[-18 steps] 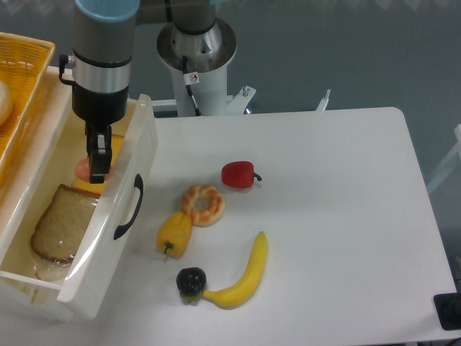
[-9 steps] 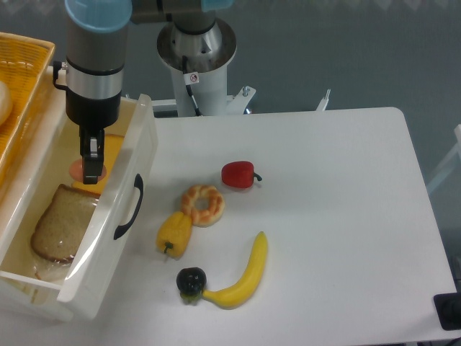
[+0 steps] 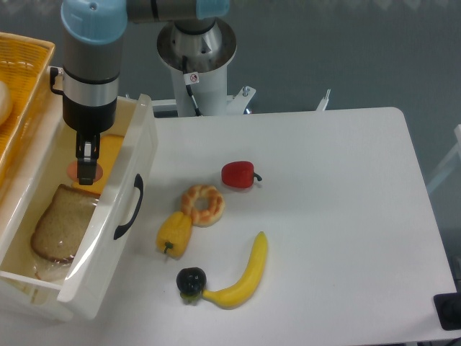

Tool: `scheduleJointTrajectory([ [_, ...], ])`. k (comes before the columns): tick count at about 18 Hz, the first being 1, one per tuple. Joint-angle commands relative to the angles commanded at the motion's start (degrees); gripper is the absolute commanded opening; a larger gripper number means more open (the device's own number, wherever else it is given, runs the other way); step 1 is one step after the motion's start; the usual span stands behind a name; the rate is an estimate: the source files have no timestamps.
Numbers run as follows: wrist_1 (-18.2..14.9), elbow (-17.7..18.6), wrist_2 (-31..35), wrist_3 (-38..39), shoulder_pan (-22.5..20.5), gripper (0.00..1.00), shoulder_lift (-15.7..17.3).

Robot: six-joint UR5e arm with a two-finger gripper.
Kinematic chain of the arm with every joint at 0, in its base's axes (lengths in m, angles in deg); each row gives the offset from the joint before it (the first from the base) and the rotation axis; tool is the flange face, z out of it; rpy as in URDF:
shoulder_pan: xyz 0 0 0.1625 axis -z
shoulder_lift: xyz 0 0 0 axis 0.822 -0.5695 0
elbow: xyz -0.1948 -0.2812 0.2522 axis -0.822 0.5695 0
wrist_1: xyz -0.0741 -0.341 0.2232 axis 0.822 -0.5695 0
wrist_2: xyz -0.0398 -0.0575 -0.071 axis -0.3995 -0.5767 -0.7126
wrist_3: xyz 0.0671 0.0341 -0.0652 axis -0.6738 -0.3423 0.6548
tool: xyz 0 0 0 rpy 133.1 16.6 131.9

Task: Place the egg in the upper white drawer
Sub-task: 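Lower the egg into the drawer beside the cheese slice, then hold the egg down inside the drawer and open the gripper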

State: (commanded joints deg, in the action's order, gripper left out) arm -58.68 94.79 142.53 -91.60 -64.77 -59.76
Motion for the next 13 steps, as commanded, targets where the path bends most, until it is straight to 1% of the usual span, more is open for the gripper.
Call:
scheduleJointTrajectory([
  [8,-0.1,0.4,0.0,-0.1,0.1,0.15,0.1],
  [13,-0.2,0.4,0.0,0.0,0.4,0.15,-0.8],
])
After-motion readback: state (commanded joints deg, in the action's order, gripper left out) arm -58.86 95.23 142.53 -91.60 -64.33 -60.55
